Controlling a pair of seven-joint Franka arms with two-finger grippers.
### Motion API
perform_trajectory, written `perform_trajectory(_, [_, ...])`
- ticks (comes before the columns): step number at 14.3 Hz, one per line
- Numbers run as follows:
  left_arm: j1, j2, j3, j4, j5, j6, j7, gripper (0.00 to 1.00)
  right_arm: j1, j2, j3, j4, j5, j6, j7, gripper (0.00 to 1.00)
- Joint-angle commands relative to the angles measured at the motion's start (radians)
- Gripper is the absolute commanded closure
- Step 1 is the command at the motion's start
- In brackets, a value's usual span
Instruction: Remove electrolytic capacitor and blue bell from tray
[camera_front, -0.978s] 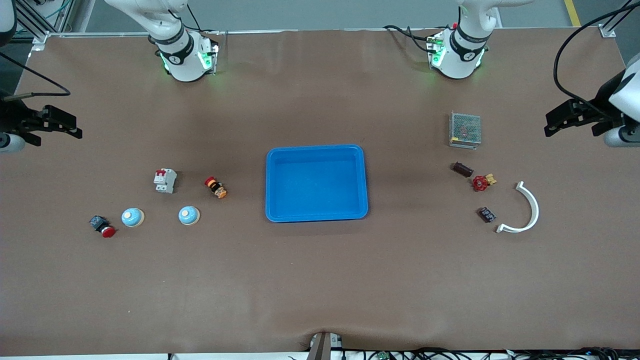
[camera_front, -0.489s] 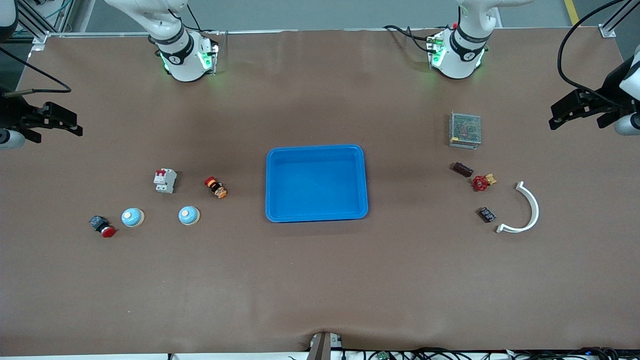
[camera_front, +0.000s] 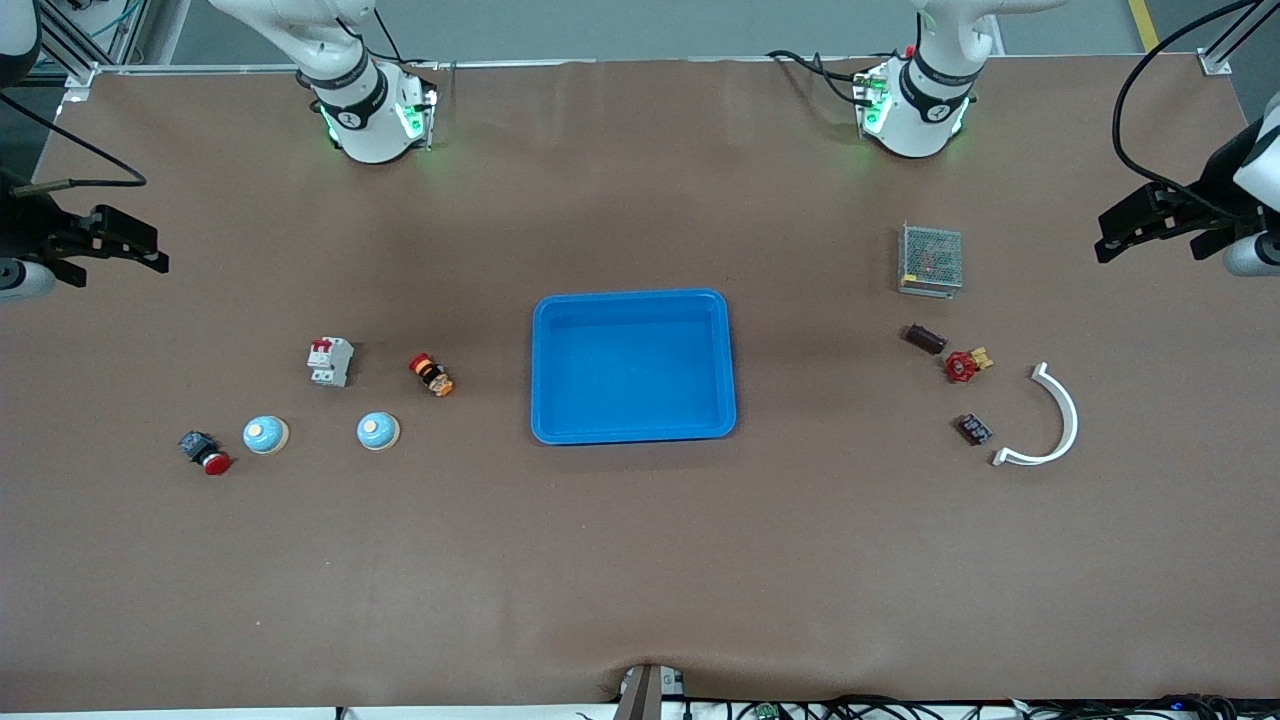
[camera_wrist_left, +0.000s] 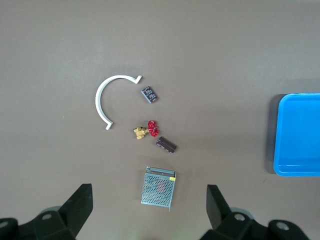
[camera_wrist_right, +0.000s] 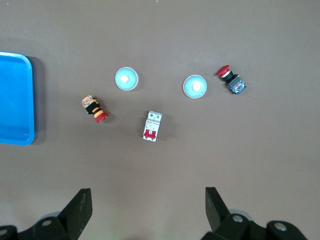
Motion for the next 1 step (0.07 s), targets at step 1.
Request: perform_trajectory(1, [0.001,-0.002,-0.005,0.005,0.001,-0.003,0.006,0.0,-0.009,-0.028,0.011,-0.027,-0.009,0.013,0.014,0.0])
